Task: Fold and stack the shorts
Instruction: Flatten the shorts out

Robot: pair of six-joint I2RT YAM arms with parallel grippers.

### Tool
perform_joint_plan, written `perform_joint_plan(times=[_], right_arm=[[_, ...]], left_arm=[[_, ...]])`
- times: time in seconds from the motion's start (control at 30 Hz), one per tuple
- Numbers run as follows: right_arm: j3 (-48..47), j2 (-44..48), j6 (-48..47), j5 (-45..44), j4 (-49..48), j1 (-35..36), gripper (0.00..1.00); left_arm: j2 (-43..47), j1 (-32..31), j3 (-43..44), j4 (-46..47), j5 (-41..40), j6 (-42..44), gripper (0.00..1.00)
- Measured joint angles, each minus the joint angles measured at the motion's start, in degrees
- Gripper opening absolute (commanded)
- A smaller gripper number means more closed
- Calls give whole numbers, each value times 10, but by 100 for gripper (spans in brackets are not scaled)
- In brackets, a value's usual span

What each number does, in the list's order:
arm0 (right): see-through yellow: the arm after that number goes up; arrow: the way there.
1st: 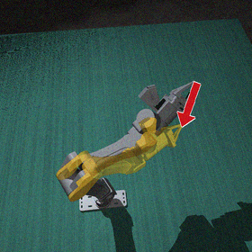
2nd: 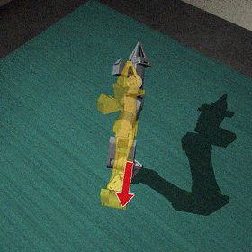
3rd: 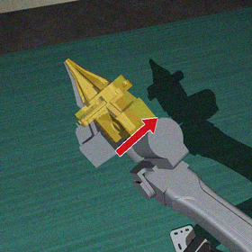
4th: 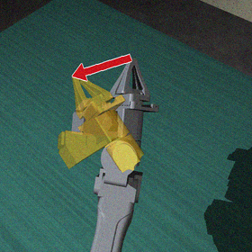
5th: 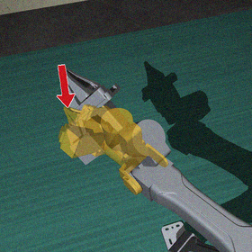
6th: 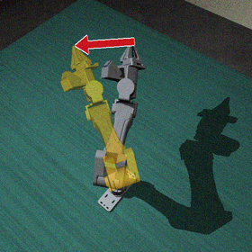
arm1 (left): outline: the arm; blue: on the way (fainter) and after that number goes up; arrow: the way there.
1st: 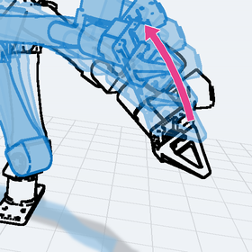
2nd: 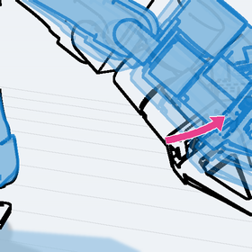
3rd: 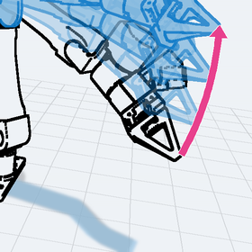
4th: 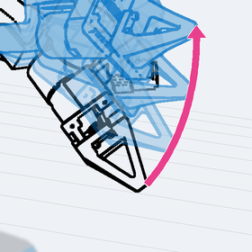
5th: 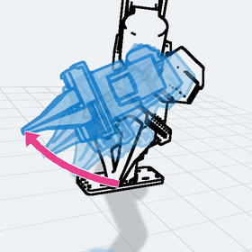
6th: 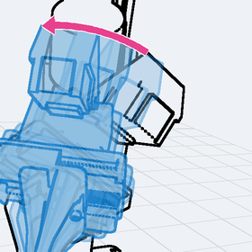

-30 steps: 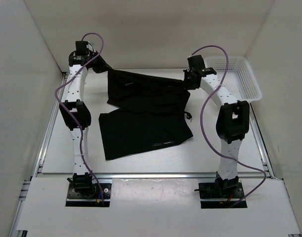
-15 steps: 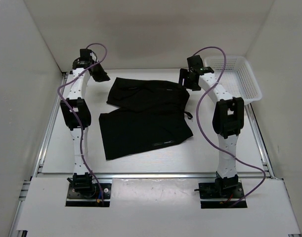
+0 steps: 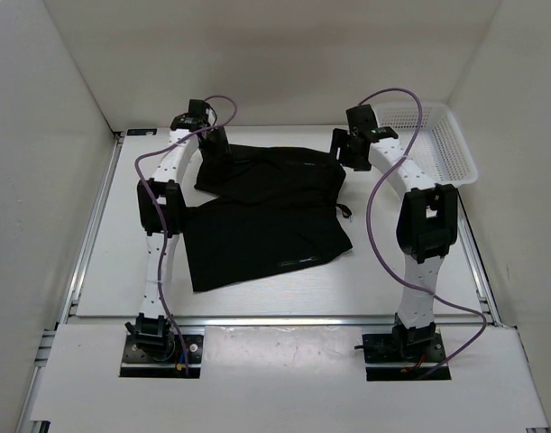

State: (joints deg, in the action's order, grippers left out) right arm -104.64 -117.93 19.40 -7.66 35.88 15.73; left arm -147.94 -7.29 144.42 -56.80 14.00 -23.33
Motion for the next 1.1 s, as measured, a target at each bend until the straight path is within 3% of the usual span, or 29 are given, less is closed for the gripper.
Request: perform_joint_plan(times=[0.2, 0.23, 0.4, 0.43, 1.1], right_arm=[[23, 4, 2, 1, -1, 0, 79], [25, 4, 2, 1, 0, -1, 79], [29, 5, 2, 2, 0, -5, 79], [29, 5, 2, 3, 0, -6, 79], [63, 23, 1, 4, -11, -11, 79]], left_arm=[[-38, -7, 0, -15, -31, -1, 64], [-38, -7, -2, -15, -34, -2, 60], [-38, -6, -2, -16, -45, -8, 13], [-38, -5, -1, -16, -44, -6, 10], [-31, 36, 48, 28, 5, -53, 10]])
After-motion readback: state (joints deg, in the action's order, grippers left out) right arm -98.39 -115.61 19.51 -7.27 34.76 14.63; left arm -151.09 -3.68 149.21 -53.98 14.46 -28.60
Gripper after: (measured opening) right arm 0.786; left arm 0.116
